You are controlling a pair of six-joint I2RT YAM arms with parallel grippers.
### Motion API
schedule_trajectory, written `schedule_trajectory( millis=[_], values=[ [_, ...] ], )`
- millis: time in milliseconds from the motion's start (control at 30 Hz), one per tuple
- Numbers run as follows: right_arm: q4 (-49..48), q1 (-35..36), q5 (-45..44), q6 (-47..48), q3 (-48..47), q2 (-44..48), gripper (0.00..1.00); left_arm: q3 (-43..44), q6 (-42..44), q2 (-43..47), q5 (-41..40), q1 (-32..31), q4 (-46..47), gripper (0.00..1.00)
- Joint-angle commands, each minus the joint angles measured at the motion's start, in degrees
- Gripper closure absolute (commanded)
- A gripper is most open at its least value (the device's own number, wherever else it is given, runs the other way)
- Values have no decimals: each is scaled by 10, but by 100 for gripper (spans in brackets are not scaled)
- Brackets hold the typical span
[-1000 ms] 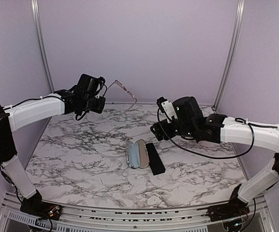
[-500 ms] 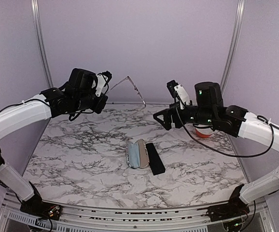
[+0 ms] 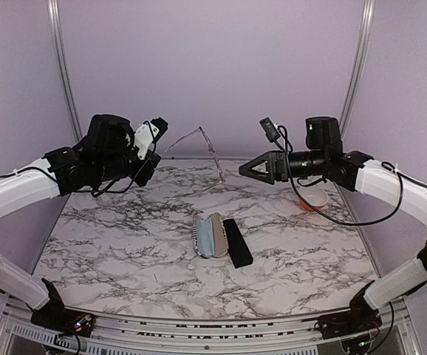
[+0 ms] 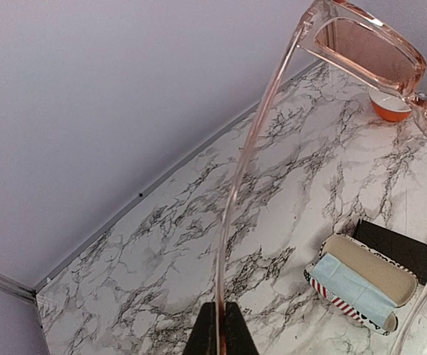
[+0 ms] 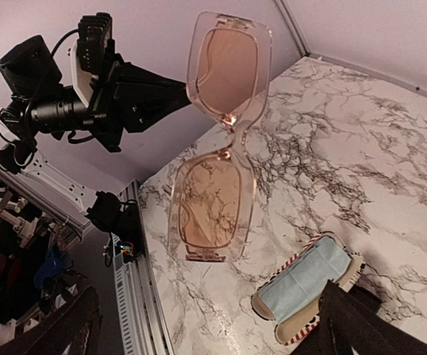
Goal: Organize the sunglasses
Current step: Fold the right temple of the sunglasses on the sunglasses.
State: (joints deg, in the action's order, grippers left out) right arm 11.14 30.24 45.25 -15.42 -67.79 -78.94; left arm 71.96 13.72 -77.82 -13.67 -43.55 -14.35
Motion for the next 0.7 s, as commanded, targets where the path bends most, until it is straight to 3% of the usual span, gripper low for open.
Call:
schedule_trajectory(
  millis=[0,500,667],
  values=[
    [-33,0,95,-49,-46,-30,0,-16,-7,21,14,-2,38,100],
    [-19,52,113,-47,-115,-143,1,-39,-18,34,37,-7,53,100],
    [-37,57,124,-55,-112,-147,13,-40,-18,29,33,-8,52,100]
  ],
)
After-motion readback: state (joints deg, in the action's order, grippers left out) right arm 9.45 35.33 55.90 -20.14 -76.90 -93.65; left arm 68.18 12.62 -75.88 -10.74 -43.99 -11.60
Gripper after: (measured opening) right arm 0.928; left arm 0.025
